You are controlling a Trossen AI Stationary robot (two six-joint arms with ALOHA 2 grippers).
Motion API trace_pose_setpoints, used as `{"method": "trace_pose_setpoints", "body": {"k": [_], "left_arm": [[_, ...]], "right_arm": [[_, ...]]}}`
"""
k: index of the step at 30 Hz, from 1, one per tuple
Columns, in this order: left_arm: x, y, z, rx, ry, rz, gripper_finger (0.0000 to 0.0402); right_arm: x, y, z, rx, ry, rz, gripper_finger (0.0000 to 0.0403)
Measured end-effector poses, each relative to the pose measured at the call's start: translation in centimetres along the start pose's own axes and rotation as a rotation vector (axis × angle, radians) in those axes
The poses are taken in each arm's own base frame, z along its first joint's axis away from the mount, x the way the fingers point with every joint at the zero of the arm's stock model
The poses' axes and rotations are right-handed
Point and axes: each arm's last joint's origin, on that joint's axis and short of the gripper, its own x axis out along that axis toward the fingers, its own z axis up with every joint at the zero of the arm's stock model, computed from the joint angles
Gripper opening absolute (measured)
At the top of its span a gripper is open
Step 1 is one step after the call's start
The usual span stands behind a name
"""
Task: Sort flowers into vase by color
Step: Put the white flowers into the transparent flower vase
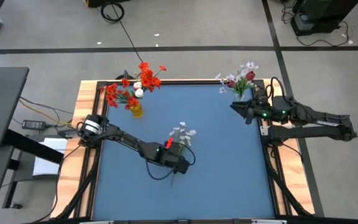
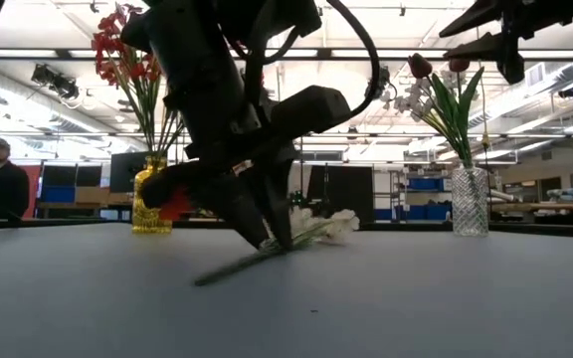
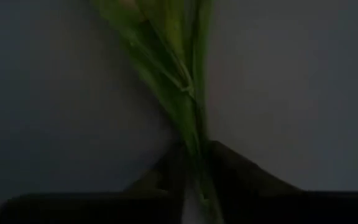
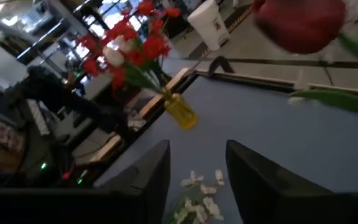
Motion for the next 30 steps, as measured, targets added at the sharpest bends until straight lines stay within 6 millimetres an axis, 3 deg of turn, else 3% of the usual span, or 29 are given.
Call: {"method": "trace_pose_setpoints", "body": {"k": [4, 11, 13, 15, 23, 30], "left_arm": [[0.1, 0.2, 0.1, 0.016, -0.005, 0.022, 0.0016], [-1.5, -0.4, 0.7, -0.006, -0.024, -0.055, 0.0016], [-2.8, -1.2, 1.3, 0.029, -0.058, -0.142, 0.0014], [-5.3, -2.5, 2.0, 0.066, -0.119, -0.287, 0.0014], [-11.7, -5.5, 3.1, 0.183, -0.427, -0.613, 0.0013], [-13.9, -6.2, 4.6, 0.173, -0.672, -0.679, 0.0019]], "right_arm": [[0.3, 0.8, -0.2, -0.078, 0.055, 0.109, 0.0138], [0.9, 2.2, -0.7, -0.1, 0.184, 0.35, 0.0138], [1.0, 2.8, -0.8, -0.111, 0.236, 0.455, 0.0139], [1.2, 3.3, -1.0, -0.111, 0.261, 0.518, 0.014], [0.9, 4.4, -2.1, -0.181, 0.247, 0.518, 0.0171], [0.3, 5.9, -2.7, -0.081, 0.236, 0.554, 0.024]]}}
